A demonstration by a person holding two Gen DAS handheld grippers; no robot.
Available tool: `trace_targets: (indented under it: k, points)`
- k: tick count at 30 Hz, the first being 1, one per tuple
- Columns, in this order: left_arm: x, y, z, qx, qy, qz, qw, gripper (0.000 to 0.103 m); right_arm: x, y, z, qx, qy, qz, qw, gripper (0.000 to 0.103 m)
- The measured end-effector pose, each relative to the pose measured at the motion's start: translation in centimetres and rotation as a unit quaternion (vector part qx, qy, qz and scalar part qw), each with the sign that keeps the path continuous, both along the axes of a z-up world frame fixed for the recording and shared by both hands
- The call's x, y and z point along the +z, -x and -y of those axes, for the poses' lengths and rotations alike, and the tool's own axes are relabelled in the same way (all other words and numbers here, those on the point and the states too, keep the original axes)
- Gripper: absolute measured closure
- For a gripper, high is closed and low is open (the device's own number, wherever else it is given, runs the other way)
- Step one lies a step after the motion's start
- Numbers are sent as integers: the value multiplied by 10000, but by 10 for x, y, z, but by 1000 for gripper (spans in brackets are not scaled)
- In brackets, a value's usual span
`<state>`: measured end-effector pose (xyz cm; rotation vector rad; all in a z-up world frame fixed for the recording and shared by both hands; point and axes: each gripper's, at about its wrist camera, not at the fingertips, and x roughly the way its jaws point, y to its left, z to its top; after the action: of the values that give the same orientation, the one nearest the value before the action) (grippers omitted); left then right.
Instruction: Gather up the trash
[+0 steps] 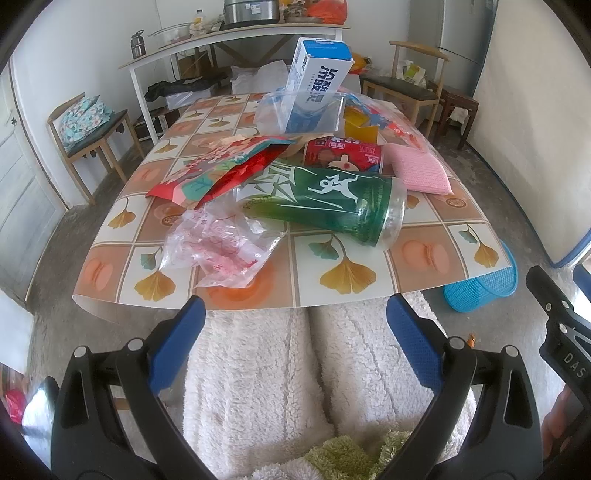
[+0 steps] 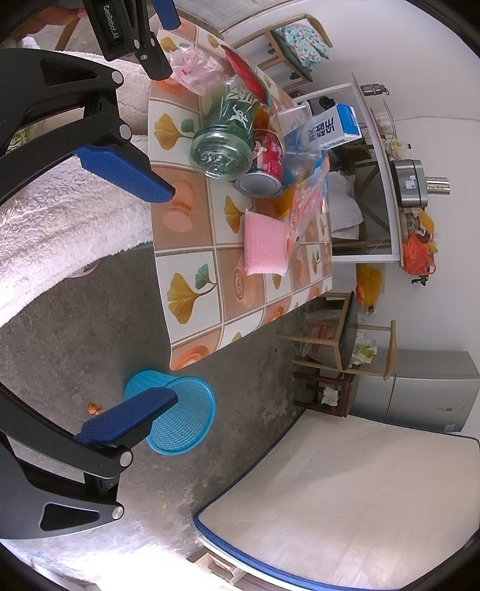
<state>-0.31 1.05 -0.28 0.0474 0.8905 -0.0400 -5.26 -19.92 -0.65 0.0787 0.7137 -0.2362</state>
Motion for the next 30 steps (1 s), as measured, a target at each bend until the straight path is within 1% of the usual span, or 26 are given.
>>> trace_targets:
  k: [26, 30]
  points:
    - [-3, 1, -6, 50, 34, -31, 10000, 8, 0, -5, -5, 62, 12, -11, 10000, 5]
    - [-3, 0, -10, 67, 53, 45, 10000, 8, -1, -10, -4, 96, 38, 11, 9999, 5]
